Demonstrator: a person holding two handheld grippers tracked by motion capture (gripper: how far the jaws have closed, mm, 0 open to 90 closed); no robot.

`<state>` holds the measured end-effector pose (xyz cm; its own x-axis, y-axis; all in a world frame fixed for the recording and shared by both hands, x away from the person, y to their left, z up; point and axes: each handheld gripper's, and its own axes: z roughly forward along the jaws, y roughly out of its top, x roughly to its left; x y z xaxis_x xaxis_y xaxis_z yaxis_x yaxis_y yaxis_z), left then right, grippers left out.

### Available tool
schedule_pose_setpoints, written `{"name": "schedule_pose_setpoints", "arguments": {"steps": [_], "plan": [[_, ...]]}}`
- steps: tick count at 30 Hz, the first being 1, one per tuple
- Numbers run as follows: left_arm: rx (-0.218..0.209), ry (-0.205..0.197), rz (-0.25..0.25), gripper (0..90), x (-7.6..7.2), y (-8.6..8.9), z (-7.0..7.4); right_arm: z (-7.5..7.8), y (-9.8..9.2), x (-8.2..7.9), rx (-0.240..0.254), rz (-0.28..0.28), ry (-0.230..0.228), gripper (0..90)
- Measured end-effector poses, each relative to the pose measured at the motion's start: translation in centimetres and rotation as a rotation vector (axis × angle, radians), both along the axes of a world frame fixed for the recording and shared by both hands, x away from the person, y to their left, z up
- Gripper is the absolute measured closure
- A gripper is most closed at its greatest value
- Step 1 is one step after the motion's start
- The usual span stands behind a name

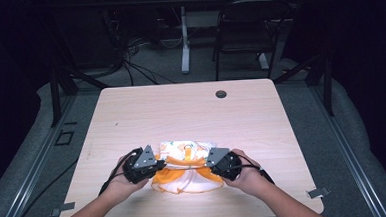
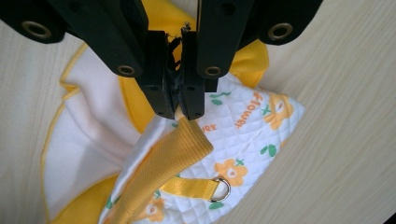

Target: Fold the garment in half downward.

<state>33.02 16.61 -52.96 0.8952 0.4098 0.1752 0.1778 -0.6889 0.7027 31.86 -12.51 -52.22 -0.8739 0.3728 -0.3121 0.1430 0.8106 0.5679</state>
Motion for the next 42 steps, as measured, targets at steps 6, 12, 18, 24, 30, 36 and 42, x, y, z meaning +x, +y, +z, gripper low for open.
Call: {"name": "schedule_pose_setpoints", "arguments": {"steps": [6, 12, 18, 24, 30, 36, 42], "plan": [[0.013, 0.012, -0.021, 84.6, -1.1, -0.1, -0.8, -1.2, 0.0, -1.3, -0.016, 0.026, -0.023, 86.2], [0.024, 0.026, -0.036, 84.4, -1.8, 0.0, -2.1, -2.6, 0.1, -2.0, -0.022, 0.037, -0.011, 86.3], [0.025, 0.046, -0.036, 84.2, -2.2, 0.2, -3.1, -3.7, 0.1, -2.6, -0.023, 0.047, 0.020, 86.5], [-0.012, 0.069, -0.024, 81.2, -2.5, 0.5, -3.2, -4.0, -0.2, -2.8, 0.016, 0.036, 0.065, 82.3], [-0.114, 0.051, 0.028, 76.7, -1.7, 1.2, -0.6, -1.8, -1.1, -2.4, 0.139, -0.009, 0.055, 73.2], [-0.105, 0.065, 0.071, 66.2, -0.5, 0.2, -0.4, -1.3, -0.9, -1.3, 0.182, -0.057, 0.047, 62.4], [-0.063, 0.114, 0.045, 53.5, -0.3, -0.9, -2.3, -2.4, 0.1, -0.6, 0.163, -0.065, 0.103, 54.1]]}}
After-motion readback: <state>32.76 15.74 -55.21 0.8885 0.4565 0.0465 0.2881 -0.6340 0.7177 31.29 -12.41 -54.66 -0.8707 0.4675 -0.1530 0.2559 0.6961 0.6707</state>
